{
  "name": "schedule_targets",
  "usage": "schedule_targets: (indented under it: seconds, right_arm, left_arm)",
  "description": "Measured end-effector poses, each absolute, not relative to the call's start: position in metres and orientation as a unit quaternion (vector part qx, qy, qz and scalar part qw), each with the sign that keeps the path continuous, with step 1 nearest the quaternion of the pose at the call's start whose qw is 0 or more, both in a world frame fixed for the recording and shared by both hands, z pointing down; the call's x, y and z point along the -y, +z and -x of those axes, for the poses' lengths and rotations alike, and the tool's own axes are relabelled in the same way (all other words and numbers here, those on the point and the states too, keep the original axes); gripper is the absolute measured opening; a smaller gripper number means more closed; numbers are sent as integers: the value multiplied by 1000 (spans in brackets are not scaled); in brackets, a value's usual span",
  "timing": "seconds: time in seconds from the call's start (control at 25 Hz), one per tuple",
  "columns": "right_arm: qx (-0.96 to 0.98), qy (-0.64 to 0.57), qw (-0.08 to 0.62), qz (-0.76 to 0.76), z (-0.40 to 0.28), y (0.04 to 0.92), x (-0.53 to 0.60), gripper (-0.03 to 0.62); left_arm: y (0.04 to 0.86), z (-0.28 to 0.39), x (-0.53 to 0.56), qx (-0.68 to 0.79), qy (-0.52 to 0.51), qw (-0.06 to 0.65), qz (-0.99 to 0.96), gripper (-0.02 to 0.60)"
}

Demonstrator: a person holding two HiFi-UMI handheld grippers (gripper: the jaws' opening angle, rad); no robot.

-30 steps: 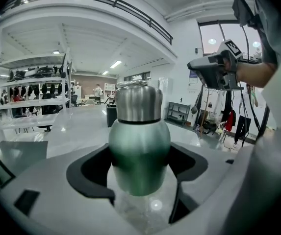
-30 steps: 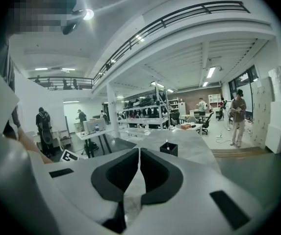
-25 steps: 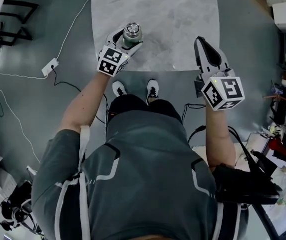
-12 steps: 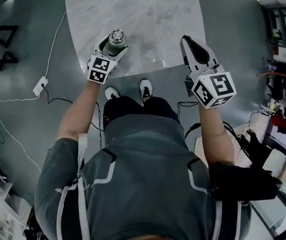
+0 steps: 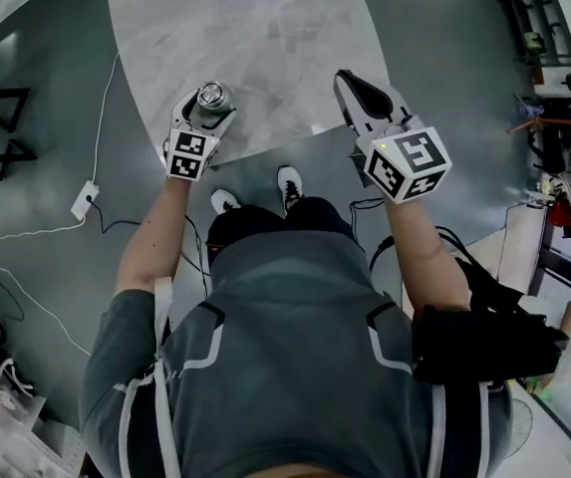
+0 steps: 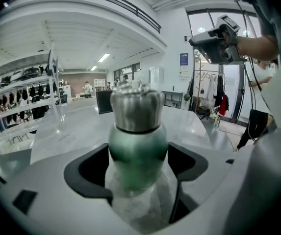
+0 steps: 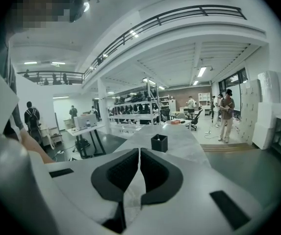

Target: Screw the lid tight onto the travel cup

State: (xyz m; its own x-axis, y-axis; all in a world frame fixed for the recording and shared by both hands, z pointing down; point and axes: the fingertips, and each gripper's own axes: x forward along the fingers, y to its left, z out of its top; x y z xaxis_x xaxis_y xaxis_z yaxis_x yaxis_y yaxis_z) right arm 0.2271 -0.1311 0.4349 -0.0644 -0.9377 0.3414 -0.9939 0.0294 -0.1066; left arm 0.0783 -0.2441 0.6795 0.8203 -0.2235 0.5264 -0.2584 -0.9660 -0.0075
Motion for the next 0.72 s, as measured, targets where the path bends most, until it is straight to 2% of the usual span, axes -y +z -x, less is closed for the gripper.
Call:
schedule_targets:
  seconds: [0.32,0.72]
  right_arm:
    - [733,139,61,-663,-222,396,134,35]
    - [750,118,23,-650,-220,372,144,35]
  left_arm:
    - [608,-52,240,173,242,28,-954,373]
    - [485,-17,230,229,129,33,-964,370]
